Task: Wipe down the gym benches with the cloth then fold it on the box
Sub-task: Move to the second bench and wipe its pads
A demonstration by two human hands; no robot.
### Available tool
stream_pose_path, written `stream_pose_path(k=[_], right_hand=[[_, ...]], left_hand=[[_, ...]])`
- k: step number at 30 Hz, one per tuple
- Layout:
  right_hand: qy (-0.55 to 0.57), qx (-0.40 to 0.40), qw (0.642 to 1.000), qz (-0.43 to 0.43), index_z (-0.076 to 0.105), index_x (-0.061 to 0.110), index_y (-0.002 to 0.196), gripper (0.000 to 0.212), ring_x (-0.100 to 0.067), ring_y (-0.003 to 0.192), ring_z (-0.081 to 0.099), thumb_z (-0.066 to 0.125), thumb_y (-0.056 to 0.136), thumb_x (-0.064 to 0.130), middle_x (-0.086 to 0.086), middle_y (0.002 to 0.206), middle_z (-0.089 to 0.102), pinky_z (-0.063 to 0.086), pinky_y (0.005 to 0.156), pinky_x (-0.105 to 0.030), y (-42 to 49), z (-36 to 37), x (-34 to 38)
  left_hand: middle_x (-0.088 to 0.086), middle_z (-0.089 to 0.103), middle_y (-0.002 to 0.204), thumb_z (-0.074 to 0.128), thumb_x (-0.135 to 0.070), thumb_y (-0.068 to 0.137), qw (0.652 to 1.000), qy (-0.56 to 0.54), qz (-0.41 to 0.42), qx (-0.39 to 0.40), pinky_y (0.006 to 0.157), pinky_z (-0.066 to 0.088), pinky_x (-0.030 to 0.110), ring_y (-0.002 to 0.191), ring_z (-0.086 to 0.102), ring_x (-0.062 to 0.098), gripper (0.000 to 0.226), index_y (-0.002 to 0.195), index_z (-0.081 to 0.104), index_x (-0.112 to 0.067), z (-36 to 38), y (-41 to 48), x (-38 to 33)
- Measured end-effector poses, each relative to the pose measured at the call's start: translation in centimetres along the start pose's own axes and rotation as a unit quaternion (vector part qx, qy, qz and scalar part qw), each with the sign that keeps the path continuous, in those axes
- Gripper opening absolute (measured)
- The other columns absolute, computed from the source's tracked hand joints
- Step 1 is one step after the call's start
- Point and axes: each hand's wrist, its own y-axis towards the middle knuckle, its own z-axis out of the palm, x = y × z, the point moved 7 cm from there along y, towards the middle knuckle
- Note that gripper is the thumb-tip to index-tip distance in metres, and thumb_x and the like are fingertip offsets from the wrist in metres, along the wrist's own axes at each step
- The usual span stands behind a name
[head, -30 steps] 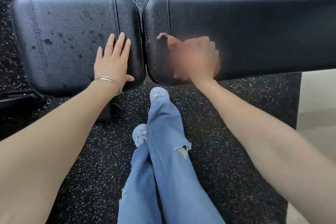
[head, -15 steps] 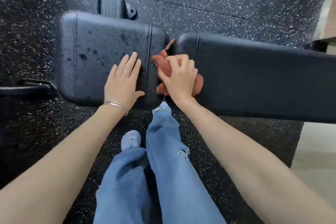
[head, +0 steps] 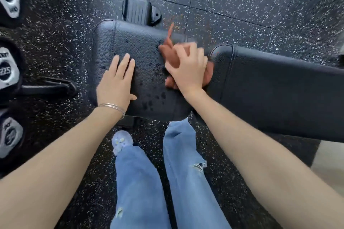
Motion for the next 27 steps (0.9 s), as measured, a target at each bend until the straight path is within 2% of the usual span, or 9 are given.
stream_pose_path(k=[5,10,12,14,16,18,21,23,27], right_hand=[[-0.011,0.067,0.991,-0.112,0.072,0.017,0.087,0.04,-0.031,0.071,0.056,0.086,0.054,0.036,-0.012,0.086,0.063,0.043,0.063,-0.036,-13.2,2.3,1.4],[-0.057,0.044,0.981,-0.179,0.07,0.018,0.089,0.033,-0.034,0.08,0.058,0.076,0.065,0.04,-0.012,0.092,0.064,0.044,0.067,-0.042,-8.1,1.4,2.3],[-0.064,0.021,0.993,-0.096,0.066,0.02,0.099,0.035,-0.032,0.096,0.053,0.068,0.073,0.043,-0.01,0.105,0.06,0.038,0.078,-0.042,-3.6,0.9,2.1],[-0.036,-0.044,0.997,0.052,0.06,0.026,0.107,0.035,-0.026,0.107,0.048,0.06,0.079,0.047,-0.004,0.114,0.054,0.036,0.085,-0.039,1.3,0.1,1.4],[0.034,-0.082,0.975,0.202,0.057,0.029,0.109,0.034,-0.023,0.111,0.046,0.055,0.082,0.05,0.0,0.118,0.051,0.038,0.089,-0.04,4.3,-0.1,0.7],[0.053,-0.099,0.961,0.252,0.057,0.029,0.109,0.034,-0.024,0.109,0.046,0.055,0.083,0.051,-0.001,0.118,0.051,0.039,0.088,-0.042,4.2,0.1,0.9],[0.006,-0.098,0.989,0.109,0.062,0.024,0.104,0.034,-0.029,0.101,0.049,0.062,0.078,0.046,-0.006,0.11,0.055,0.039,0.079,-0.04,-1.2,0.5,3.6],[0.001,-0.068,0.998,0.02,0.066,0.022,0.097,0.031,-0.032,0.091,0.052,0.068,0.071,0.039,-0.01,0.102,0.058,0.039,0.073,-0.042,-6.8,1.8,4.8],[-0.011,-0.003,1.0,-0.021,0.068,0.021,0.094,0.031,-0.035,0.085,0.053,0.075,0.066,0.032,-0.012,0.098,0.059,0.04,0.071,-0.043,-13.4,4.4,6.0]], left_hand=[[0.003,-0.005,0.16,0.071,-0.043,0.075,1.0,-0.002,0.019,0.0,0.118,0.019,0.04,0.147,-0.002,0.026,0.109,0.151,-0.001,-0.012,0.0,-0.3,-0.1],[0.005,-0.004,0.16,0.068,-0.048,0.077,0.998,0.003,0.065,-0.013,0.119,0.015,0.037,0.147,-0.001,0.027,0.107,0.151,0.0,-0.01,0.0,-0.4,0.8],[0.008,-0.004,0.16,0.067,-0.047,0.079,0.998,0.006,0.062,-0.022,0.12,0.013,0.038,0.147,-0.001,0.028,0.105,0.15,0.001,-0.008,0.3,-1.0,2.1],[0.009,-0.002,0.16,0.068,-0.045,0.079,0.998,-0.006,0.049,-0.026,0.121,0.011,0.038,0.147,0.0,0.028,0.104,0.15,0.002,-0.006,0.9,-1.8,3.8],[0.008,-0.001,0.16,0.069,-0.041,0.079,0.998,-0.039,0.041,-0.025,0.121,0.012,0.037,0.148,-0.001,0.026,0.103,0.15,0.003,-0.006,1.4,-2.8,5.2],[0.005,-0.003,0.16,0.07,-0.038,0.079,0.997,-0.064,0.038,-0.021,0.117,0.021,0.038,0.148,-0.003,0.022,0.102,0.151,0.003,-0.009,1.7,-3.4,5.7],[0.0,-0.007,0.16,0.069,-0.038,0.081,0.997,-0.075,0.025,-0.009,0.105,0.04,0.04,0.148,-0.007,0.017,0.101,0.151,0.001,-0.013,1.6,-3.5,5.8],[0.0,-0.008,0.16,0.068,-0.039,0.081,0.997,-0.071,0.026,-0.005,0.103,0.041,0.041,0.147,-0.007,0.017,0.101,0.151,0.0,-0.013,1.6,-3.4,5.7],[-0.001,-0.009,0.16,0.067,-0.039,0.082,0.996,-0.078,0.034,-0.01,0.101,0.045,0.043,0.147,-0.009,0.017,0.1,0.151,-0.002,-0.013,1.8,-3.4,6.0]])
